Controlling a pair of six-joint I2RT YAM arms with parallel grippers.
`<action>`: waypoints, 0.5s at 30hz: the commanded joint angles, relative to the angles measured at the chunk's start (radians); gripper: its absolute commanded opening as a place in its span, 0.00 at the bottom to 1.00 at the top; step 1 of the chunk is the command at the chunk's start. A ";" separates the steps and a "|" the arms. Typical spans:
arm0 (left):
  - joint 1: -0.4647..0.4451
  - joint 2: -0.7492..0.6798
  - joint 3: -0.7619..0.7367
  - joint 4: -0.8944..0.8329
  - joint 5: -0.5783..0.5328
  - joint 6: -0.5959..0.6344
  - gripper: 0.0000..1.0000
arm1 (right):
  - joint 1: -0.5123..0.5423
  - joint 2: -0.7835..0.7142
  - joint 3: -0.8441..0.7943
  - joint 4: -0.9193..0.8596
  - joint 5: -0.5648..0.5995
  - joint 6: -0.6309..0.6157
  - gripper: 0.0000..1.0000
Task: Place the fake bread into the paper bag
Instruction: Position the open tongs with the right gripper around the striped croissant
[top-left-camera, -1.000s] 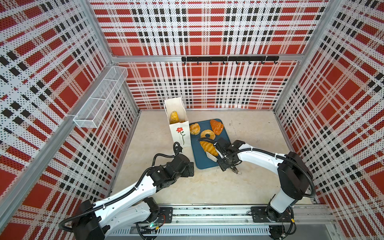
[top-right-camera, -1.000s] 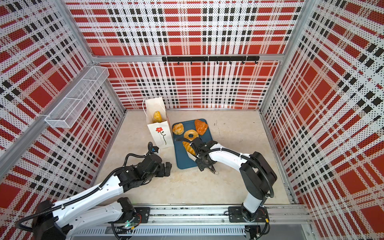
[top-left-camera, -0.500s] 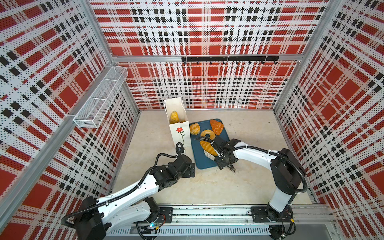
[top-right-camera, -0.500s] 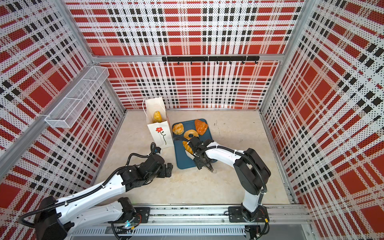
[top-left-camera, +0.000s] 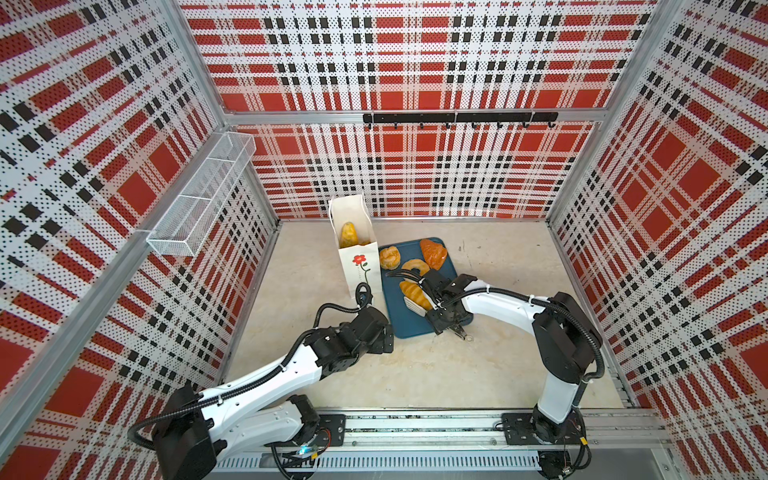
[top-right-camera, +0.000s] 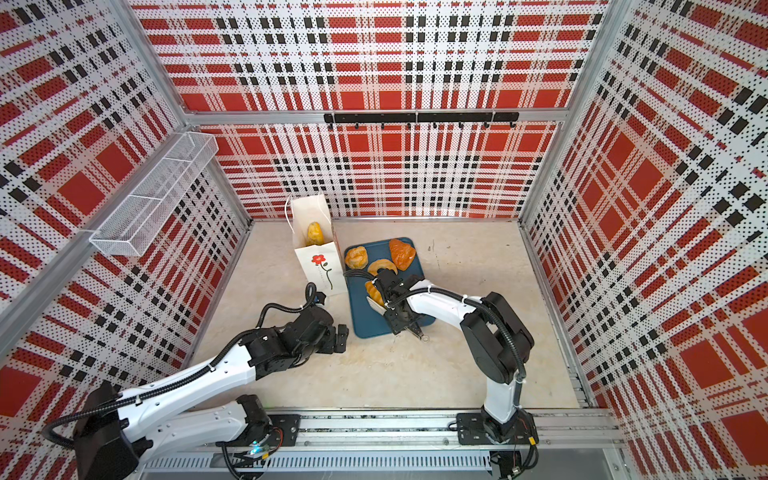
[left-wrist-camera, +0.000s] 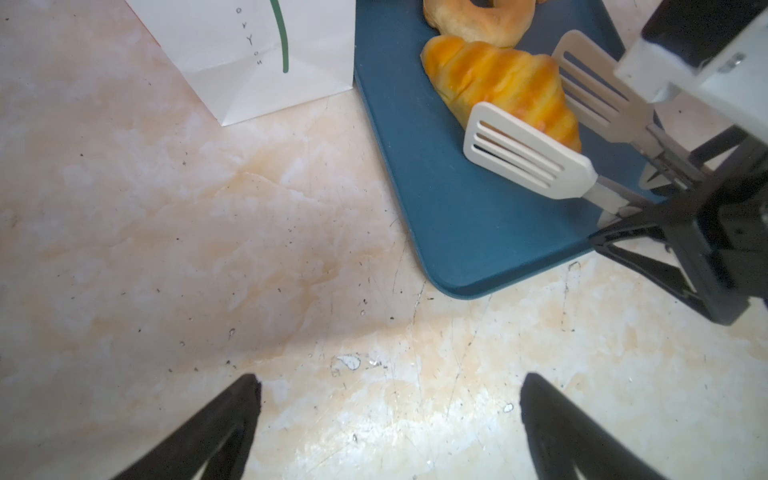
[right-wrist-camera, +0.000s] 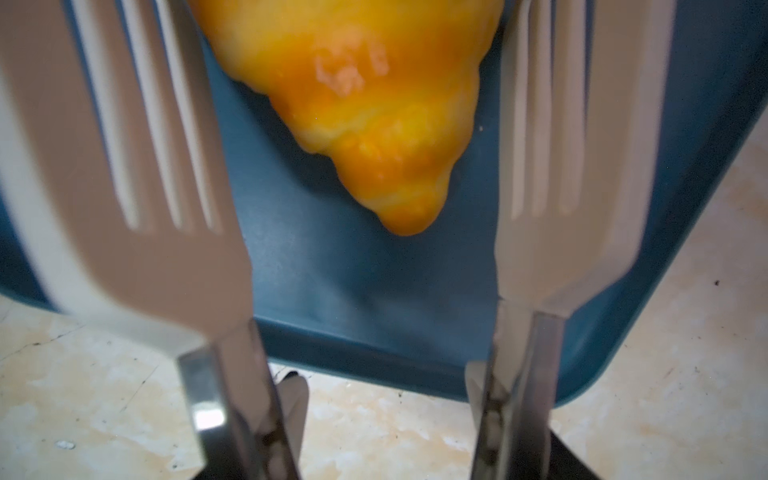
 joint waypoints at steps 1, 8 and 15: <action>-0.008 0.006 0.035 0.003 -0.033 -0.003 0.99 | -0.007 0.016 0.039 0.017 -0.003 -0.024 0.67; -0.007 0.001 0.039 0.004 -0.041 -0.006 0.99 | -0.014 0.010 0.036 0.004 -0.024 -0.041 0.62; -0.007 -0.014 0.040 0.001 -0.051 -0.006 0.99 | -0.021 -0.016 0.018 0.002 -0.042 -0.050 0.47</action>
